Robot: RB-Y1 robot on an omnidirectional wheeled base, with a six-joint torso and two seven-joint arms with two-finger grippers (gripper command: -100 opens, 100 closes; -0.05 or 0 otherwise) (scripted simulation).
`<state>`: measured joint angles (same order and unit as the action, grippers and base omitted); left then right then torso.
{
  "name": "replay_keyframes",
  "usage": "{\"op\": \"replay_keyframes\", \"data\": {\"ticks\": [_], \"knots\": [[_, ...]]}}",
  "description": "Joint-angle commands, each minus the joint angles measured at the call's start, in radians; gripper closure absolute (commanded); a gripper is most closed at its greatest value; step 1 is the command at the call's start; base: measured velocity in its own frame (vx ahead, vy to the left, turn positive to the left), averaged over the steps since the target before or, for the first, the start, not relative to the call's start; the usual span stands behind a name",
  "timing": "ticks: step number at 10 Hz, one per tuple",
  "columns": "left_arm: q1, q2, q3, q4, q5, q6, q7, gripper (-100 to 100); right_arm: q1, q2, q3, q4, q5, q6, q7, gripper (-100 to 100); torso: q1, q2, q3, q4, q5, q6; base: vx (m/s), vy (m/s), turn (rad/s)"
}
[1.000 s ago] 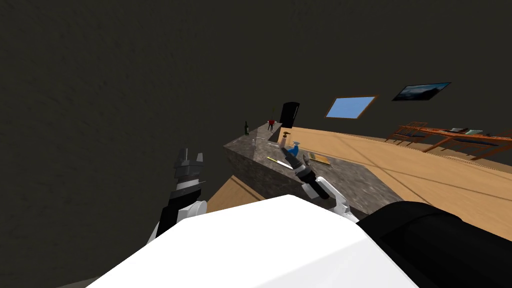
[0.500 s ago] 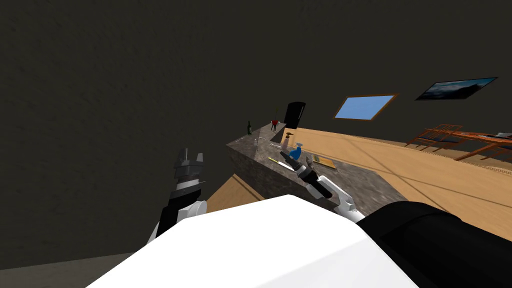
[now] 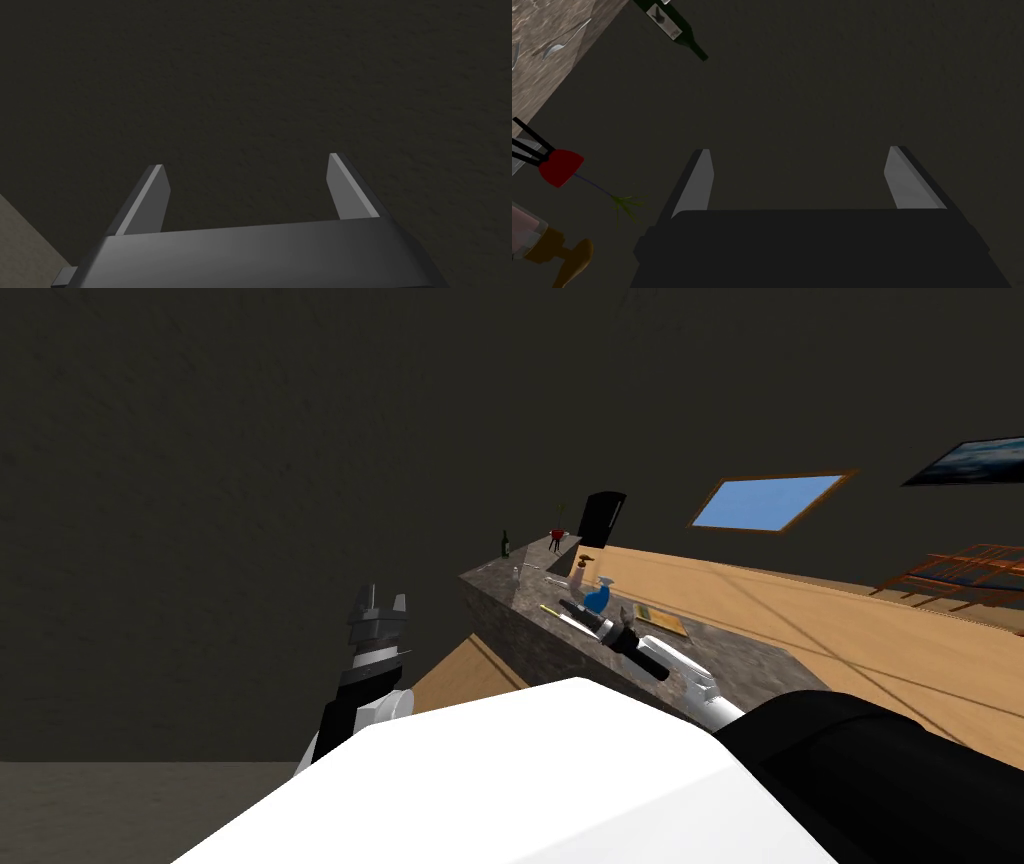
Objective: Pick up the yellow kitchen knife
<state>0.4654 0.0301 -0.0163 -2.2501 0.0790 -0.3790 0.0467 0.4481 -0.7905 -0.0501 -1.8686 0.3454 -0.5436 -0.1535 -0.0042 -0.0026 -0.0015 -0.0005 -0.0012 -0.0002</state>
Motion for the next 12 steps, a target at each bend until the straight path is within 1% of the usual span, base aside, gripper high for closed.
{"op": "replay_keyframes", "data": {"ticks": [1, 3, 4, 5, 6, 7, 8, 9, 11, 12], "knots": [[0.000, 0.000, 0.000, 0.000, 0.000, 0.000, 0.000, 0, 0.004, -0.041, 0.009, 0.004, 0.013, 0.006, 0.002, -100, 0.000, 0.000, 0.000, 0.000, 0.000, 0.000, 0.003, -0.053, 0.110], [0.000, 0.000, 0.000, 0.000, 0.000, 0.000, 0.000, 0, 0.007, -0.109, 0.039, 0.055, 0.049, 0.004, 0.010, -100, 0.002, 0.000, 0.000, 0.000, 0.000, 0.000, 0.009, -0.043, 0.208], [0.000, 0.000, 0.000, 0.000, 0.000, 0.000, 0.000, 0, 0.007, -0.132, 0.039, 0.055, 0.049, 0.004, 0.010, -100, 0.001, 0.000, 0.000, 0.000, 0.000, 0.000, 0.008, -0.048, 0.073], [0.000, 0.000, 0.000, 0.000, 0.000, 0.000, 0.000, 0, 0.009, -0.169, 0.056, 0.079, 0.067, 0.003, 0.016, -100, 0.001, 0.000, 0.000, 0.000, 0.000, 0.001, 0.006, -0.034, 0.151], [0.000, 0.000, 0.000, 0.000, 0.000, 0.000, 0.000, 0, 0.009, -0.177, 0.056, 0.079, 0.067, 0.003, 0.016, -100, 0.002, 0.000, 0.000, 0.000, 0.000, 0.000, 0.007, -0.027, 0.079], [0.000, 0.000, 0.000, 0.000, 0.000, 0.000, 0.000, 0, 0.011, -0.220, 0.074, 0.104, 0.084, 0.001, 0.021, -100, 0.002, 0.000, 0.000, 0.000, 0.000, 0.001, 0.016, -0.023, 0.150], [0.000, 0.000, 0.000, 0.000, 0.000, 0.000, 0.000, 0, 0.013, -0.251, 0.092, 0.128, 0.101, 0.000, 0.028, -100, 0.003, -0.001, 0.000, 0.000, 0.001, 0.000, 0.026, -0.037, 0.250], [0.000, 0.000, 0.000, 0.000, 0.000, 0.000, 0.000, 0, 0.013, -0.265, 0.092, 0.128, 0.101, 0.000, 0.028, -100, 0.002, -0.001, -0.001, 0.000, 0.000, 0.000, 0.021, -0.040, 0.088], [0.000, 0.000, 0.000, 0.000, 0.000, 0.000, 0.000, 0, 0.018, -0.333, 0.130, 0.175, 0.133, -0.004, 0.041, -100, 0.002, -0.001, -0.001, 0.000, 0.000, 0.000, 0.021, -0.032, 0.192], [0.000, 0.000, 0.000, 0.000, 0.000, 0.000, 0.000, 0, 0.018, -0.349, 0.130, 0.175, 0.133, -0.004, 0.041, -100, 0.002, -0.002, -0.001, 0.000, 0.000, 0.000, 0.025, -0.033, 0.100]]}}
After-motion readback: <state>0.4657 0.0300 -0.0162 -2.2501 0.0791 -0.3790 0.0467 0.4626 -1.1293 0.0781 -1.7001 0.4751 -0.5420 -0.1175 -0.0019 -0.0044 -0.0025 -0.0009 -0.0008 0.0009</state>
